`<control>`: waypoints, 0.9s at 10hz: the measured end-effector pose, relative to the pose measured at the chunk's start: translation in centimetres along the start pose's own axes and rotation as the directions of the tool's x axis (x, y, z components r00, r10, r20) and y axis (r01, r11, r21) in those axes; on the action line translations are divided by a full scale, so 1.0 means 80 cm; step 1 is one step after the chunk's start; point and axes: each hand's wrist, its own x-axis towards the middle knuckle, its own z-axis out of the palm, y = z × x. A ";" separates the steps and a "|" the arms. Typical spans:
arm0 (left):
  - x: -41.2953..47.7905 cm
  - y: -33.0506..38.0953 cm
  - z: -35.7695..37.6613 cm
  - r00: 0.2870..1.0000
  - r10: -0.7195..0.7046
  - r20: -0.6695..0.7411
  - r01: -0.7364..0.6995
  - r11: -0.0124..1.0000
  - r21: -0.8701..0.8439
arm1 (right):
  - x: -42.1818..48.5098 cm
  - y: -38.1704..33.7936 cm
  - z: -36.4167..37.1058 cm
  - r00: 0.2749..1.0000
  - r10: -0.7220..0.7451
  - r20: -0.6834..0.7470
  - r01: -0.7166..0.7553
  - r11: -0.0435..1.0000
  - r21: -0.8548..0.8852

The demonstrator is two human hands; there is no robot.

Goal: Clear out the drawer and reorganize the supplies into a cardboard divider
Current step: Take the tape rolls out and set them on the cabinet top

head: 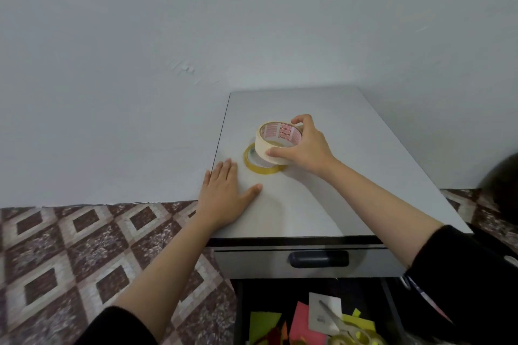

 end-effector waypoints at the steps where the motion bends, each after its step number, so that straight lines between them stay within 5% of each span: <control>1: -0.003 -0.001 -0.001 1.000 0.012 -0.009 -0.012 1.000 0.002 | 0.007 -0.004 0.011 1.000 -0.003 0.019 0.004 1.000 -0.016; 9: -0.005 -0.001 -0.002 1.000 0.018 -0.013 -0.019 0.999 -0.029 | 0.014 -0.004 0.040 0.998 -0.008 0.057 0.013 0.996 -0.092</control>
